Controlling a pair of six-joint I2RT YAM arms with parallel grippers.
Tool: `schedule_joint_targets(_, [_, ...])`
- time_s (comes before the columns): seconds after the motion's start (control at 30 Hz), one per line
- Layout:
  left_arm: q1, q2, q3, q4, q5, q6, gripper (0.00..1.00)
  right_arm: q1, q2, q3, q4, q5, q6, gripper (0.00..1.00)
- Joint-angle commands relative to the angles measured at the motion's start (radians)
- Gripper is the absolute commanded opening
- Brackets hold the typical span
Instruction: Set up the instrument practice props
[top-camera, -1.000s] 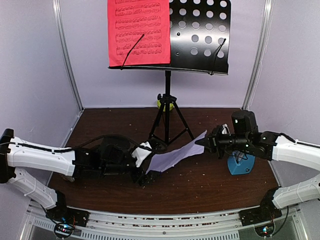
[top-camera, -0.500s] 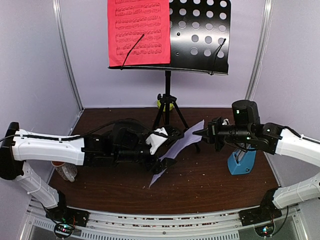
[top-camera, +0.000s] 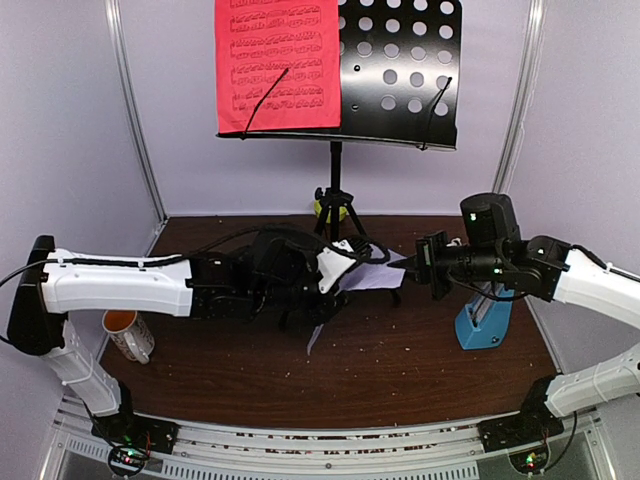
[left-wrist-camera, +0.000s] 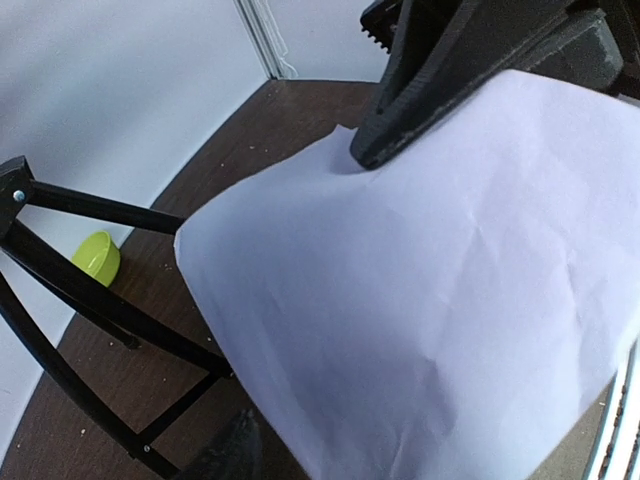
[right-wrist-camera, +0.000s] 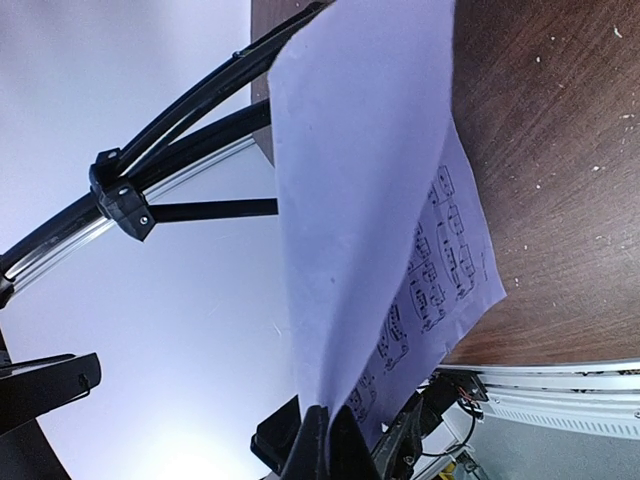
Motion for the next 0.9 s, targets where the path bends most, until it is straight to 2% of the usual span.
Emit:
schedule_joint_targets(0.0, [-0.001,0.017,0.045,0.017,-0.055,0.008,0.44,0.009,0.021,0.050,-0.014,0.012,0.013,0.00])
schedule_joint_targets(0.17, [0.000,0.009,0.042,0.040,-0.039,0.019,0.23,0.008,0.026,0.048,0.008,0.016,0.014,0.00])
schedule_joint_targets(0.27, [0.002,0.004,0.037,0.047,-0.025,0.021,0.06,0.009,0.026,0.037,0.040,0.010,0.023,0.01])
schedule_joint_targets(0.33, [0.007,-0.003,0.031,0.050,-0.009,0.013,0.00,0.006,0.025,0.035,0.048,0.012,0.020,0.06])
schedule_joint_targets(0.5, [0.065,-0.060,-0.013,0.067,0.114,-0.054,0.00,-0.026,0.014,0.040,0.065,0.002,-0.098,0.31])
schedule_joint_targets(0.6, [0.115,-0.112,-0.048,0.092,0.226,-0.097,0.00,-0.056,-0.004,0.029,0.069,0.014,-0.220,0.55])
schedule_joint_targets(0.7, [0.161,-0.150,-0.074,0.114,0.339,-0.135,0.00,-0.080,-0.025,-0.013,0.133,0.003,-0.302,0.71])
schedule_joint_targets(0.8, [0.194,-0.171,-0.093,0.136,0.439,-0.168,0.00,-0.092,-0.044,-0.058,0.240,0.000,-0.374,0.84])
schedule_joint_targets(0.87, [0.205,-0.180,-0.103,0.149,0.484,-0.189,0.00,-0.103,-0.048,-0.067,0.291,-0.011,-0.435,0.88])
